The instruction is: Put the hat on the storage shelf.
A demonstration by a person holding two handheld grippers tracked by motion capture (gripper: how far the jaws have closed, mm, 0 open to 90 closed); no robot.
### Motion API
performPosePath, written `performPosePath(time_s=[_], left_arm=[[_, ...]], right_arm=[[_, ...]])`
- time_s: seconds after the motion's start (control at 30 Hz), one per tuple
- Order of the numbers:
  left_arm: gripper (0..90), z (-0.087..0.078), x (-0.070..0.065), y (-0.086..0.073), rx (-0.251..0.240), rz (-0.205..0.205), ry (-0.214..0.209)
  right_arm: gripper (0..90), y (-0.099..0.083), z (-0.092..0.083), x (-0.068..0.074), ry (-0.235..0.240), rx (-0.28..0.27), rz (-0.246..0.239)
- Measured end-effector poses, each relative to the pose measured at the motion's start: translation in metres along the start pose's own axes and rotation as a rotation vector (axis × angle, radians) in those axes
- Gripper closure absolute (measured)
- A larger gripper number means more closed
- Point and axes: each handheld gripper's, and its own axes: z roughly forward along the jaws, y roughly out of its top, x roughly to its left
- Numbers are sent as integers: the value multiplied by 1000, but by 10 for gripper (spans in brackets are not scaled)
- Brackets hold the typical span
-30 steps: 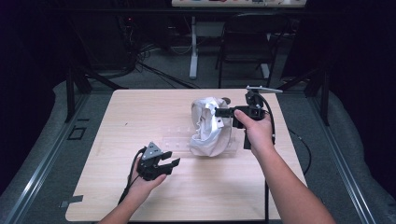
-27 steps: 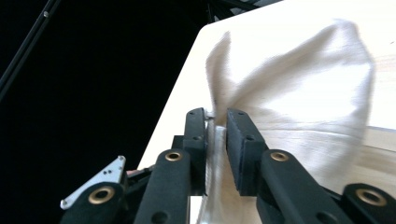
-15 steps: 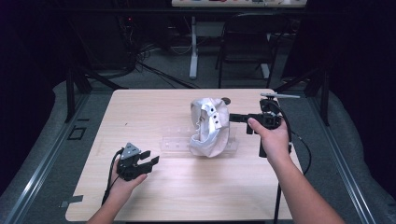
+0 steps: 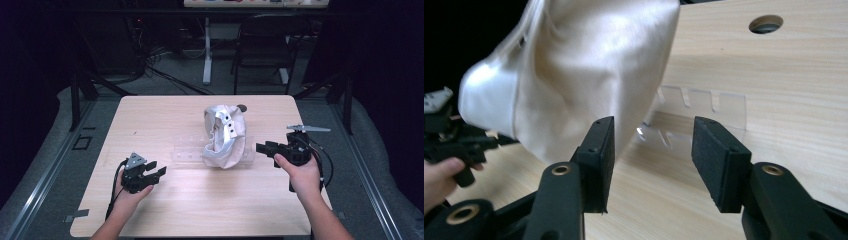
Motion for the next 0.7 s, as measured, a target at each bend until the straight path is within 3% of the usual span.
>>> performPosePath(time_s=[0.1,0.27,0.43,0.53,0.7], left_arm=[[521,3,1,-2,13,32,19],[521,5,1,-4,25,36,13],[521,8,0,-5,31,39,15],[521,9,-2,-6,36,50,14],[521,11,-8,-6,26,70,2]], right_arm=[[513,-15,-1,-4,-21,7,-22],[510,-44,1,-11,-69,19,-49],[513,-75,9,-16,-114,1,-59],[512,-90,13,-19,-150,-2,-93],[499,-106,15,-26,-185,-37,-91]])
